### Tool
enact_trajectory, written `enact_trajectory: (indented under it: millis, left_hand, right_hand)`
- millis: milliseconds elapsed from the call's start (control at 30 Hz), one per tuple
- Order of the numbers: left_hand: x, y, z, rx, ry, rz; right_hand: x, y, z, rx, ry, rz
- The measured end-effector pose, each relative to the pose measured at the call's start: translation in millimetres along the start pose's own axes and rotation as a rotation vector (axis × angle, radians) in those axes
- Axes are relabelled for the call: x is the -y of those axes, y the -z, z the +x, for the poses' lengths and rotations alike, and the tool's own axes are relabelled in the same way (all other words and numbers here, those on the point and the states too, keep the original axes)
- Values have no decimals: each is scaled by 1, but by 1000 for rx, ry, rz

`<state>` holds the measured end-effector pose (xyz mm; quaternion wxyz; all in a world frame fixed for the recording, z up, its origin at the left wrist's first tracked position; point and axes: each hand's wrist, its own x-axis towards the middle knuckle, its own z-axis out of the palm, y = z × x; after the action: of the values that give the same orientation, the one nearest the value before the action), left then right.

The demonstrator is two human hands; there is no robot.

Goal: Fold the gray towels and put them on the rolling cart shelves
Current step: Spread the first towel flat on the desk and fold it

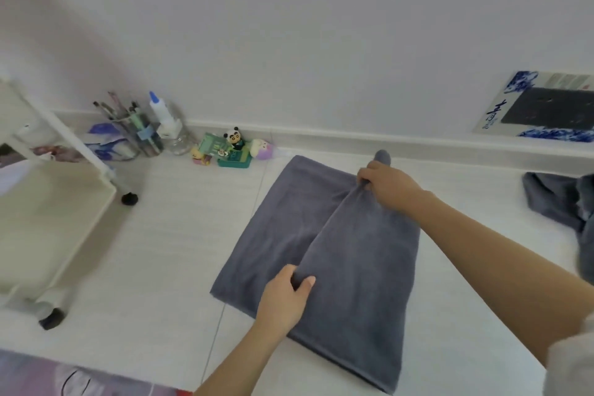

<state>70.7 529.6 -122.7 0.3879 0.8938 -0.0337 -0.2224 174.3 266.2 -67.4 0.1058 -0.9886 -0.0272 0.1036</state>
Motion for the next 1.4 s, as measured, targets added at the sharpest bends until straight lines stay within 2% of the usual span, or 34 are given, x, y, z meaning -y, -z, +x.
enact_trajectory:
  millis: [100,200,300,400,533,633,733,833,867,933,967,1033,1133,1200,1267,1333,1400]
  left_hand:
    - [24,-16,11,39,56,161]
    - [36,-18,20,0,62,165]
    - [43,-7,36,-28,-8,227]
    - [44,7,64,12,-101,283]
    - [25,22,100,149,-220,297]
    - [6,25,123,210,-291,322]
    - [-3,27,135,158,-273,377]
    - [0,33,137,92,-99,261]
    - [5,36,136,107,6,143]
    - [15,43,131,187,191,-115]
    - [19,43,125,232,238,-192]
    - [25,41,110,259,267,-232]
    - [20,33,83,123,172,-123]
    - [10,31,63,-36,72,-18]
    - [4,33,45,-158,21,-21]
    - [5,34,34,-225,8,-36]
    - [14,32,32,-205,46,1]
  right_hand:
    - [6,-38,20,156,-19,-212]
    - [4,-60,29,199,-89,-281]
    - [-7,-62,27,187,-183,-332]
    - [-23,-55,11,218,-275,-371]
    - [-46,-48,-27,400,-380,-426]
    - [-63,-55,-62,488,-427,-338]
    - [-76,-56,-90,444,-468,-248]
    - [-88,-54,-119,314,-583,-183]
    - [-93,-55,-129,254,-642,-68]
    - [-99,-62,-145,106,-771,415]
    - [-97,-65,-156,24,-817,675]
    - [-90,-73,-169,-51,-842,913]
    - [-76,-84,-181,-105,-826,920]
    - [-66,-84,-187,-216,-819,878]
    - [-56,-79,-192,-319,-814,803]
    - [-50,-78,-197,-376,-811,751]
    - [-50,-83,-202,-347,-837,736]
